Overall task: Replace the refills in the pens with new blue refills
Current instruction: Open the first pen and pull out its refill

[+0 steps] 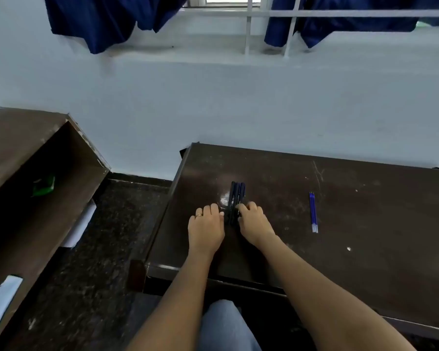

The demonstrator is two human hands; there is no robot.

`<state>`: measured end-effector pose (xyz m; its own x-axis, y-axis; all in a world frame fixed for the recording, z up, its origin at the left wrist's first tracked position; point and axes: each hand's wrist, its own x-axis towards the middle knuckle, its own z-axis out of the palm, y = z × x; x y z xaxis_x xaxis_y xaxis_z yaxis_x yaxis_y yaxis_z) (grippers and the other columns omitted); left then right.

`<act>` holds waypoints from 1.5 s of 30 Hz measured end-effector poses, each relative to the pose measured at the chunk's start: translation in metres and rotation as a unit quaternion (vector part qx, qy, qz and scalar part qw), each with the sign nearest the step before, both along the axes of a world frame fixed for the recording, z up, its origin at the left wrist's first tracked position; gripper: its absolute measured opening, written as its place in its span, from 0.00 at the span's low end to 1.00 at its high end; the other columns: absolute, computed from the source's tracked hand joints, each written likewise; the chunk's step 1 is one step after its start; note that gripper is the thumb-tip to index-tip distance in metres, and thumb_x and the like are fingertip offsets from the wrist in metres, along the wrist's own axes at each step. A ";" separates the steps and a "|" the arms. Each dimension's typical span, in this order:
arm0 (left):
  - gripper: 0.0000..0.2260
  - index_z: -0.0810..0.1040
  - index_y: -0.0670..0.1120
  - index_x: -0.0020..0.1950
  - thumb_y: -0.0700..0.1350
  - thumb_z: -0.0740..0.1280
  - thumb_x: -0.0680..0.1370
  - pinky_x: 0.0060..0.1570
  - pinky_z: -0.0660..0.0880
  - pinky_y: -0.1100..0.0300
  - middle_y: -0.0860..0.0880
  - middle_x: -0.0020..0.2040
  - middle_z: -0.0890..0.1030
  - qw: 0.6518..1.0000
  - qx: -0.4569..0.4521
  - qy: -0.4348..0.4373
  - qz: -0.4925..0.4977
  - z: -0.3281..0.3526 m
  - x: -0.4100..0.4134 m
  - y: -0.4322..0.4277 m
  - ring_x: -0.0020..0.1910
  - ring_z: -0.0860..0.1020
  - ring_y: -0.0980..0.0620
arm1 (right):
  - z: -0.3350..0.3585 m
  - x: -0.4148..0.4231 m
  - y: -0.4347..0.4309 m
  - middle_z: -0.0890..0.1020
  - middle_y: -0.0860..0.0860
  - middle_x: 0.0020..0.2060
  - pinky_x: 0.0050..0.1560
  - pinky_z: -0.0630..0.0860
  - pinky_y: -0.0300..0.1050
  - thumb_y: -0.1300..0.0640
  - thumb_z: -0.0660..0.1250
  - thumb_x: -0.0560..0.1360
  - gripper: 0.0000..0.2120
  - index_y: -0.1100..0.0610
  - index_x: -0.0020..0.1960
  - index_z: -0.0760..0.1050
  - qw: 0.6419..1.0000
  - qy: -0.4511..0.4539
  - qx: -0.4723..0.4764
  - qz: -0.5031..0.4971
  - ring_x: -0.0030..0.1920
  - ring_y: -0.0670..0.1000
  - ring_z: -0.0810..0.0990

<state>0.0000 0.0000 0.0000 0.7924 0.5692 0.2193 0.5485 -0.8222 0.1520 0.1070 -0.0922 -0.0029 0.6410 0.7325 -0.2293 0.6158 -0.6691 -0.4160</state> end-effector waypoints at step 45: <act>0.14 0.77 0.44 0.46 0.46 0.54 0.82 0.34 0.65 0.68 0.51 0.40 0.76 0.866 -0.496 -0.050 0.024 0.013 0.069 -0.053 0.41 0.74 0.55 | 0.012 0.030 -0.029 0.80 0.59 0.40 0.41 0.79 0.42 0.66 0.68 0.74 0.08 0.66 0.52 0.79 0.707 0.421 0.440 -0.359 0.39 0.52 0.80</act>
